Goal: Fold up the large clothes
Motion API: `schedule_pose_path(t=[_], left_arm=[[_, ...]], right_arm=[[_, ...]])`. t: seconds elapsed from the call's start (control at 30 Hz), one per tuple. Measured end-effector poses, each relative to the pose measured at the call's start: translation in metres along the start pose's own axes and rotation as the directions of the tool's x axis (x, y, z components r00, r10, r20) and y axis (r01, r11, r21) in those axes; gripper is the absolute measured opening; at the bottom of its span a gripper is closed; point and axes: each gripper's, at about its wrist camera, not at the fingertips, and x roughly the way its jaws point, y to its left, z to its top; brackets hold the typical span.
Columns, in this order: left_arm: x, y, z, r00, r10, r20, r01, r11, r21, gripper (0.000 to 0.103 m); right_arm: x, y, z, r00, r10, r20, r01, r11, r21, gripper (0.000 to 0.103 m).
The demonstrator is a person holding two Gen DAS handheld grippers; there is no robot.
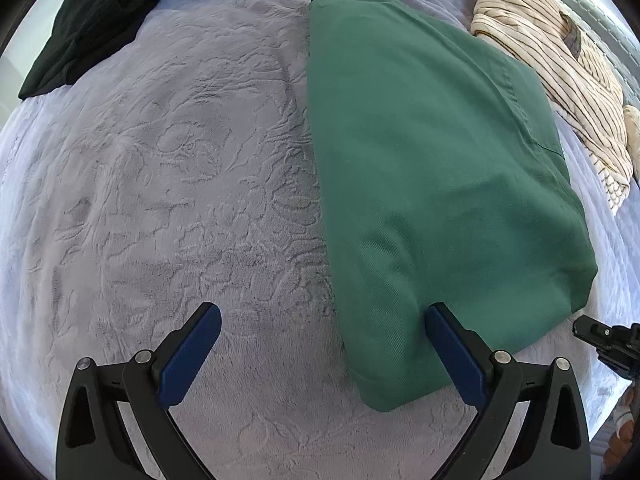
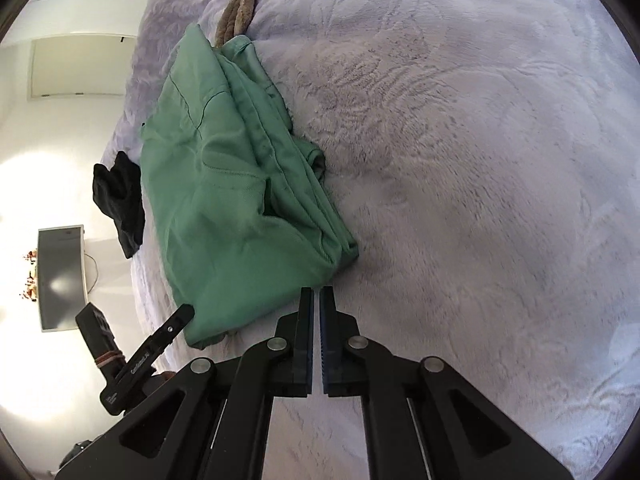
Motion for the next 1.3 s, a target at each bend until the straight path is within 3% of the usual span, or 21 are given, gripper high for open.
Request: schedule_pose_path(t=[0.33,0.4,0.43,0.47,0.53,0.8,0.87,0.97,1.1,1.3], left_arm=[[0.0,0.001,-0.001,1.0,0.0,-0.012,0.0,1.0,-0.019,0.102],[0.0,0.0,0.0,1.0,0.0,-0.019,-0.001,1.0,-0.029,0.102],[0.0,0.0,0.0,1.0,0.001,-0.021,-0.002,1.0,-0.031,0.102],[0.0,0.0,0.001,1.0,0.004,-0.02,-0.005,1.0,-0.03,0.102],[-0.001,-0.002,0.003,1.0,0.015,-0.014,-0.015,1.0,-0.025,0.102],[-0.009,0.005,0.028,1.0,-0.016,0.012,0.017,0.999,-0.05,0.102],[-0.011,0.01,0.037,0.999,0.001,0.032,0.001,0.999,-0.047,0.102],[-0.009,0.016,0.05,0.999,-0.004,0.041,0.006,0.998,-0.057,0.102],[0.002,0.027,0.061,0.997,-0.072,0.003,0.072,0.994,-0.086,0.102],[0.026,0.026,0.074,0.974,-0.224,-0.023,0.22,0.969,-0.111,0.102]], right_arm=[[-0.007,0.042,0.008,0.999,0.038,-0.039,-0.04,0.997,-0.072,0.004],[-0.008,0.051,0.012,0.998,0.049,-0.05,-0.053,0.995,-0.086,0.009],[-0.008,0.057,0.014,0.997,0.056,-0.056,-0.061,0.994,-0.092,0.024],[-0.008,0.061,0.016,0.997,0.058,-0.058,-0.063,0.993,-0.095,0.057],[-0.009,0.071,0.02,0.996,0.063,-0.055,-0.069,0.992,-0.11,0.089],[-0.014,0.113,0.057,0.997,0.062,-0.047,-0.071,0.971,-0.227,0.09],[-0.016,0.12,0.073,0.998,0.055,-0.014,-0.057,0.962,-0.266,0.102],[-0.014,0.116,0.097,0.998,0.064,0.018,-0.057,0.964,-0.259,0.103],[0.004,0.101,0.128,0.999,0.044,-0.004,-0.044,0.972,-0.229,0.103],[0.038,0.079,0.16,0.998,0.047,-0.05,-0.057,0.976,-0.212,0.103]])
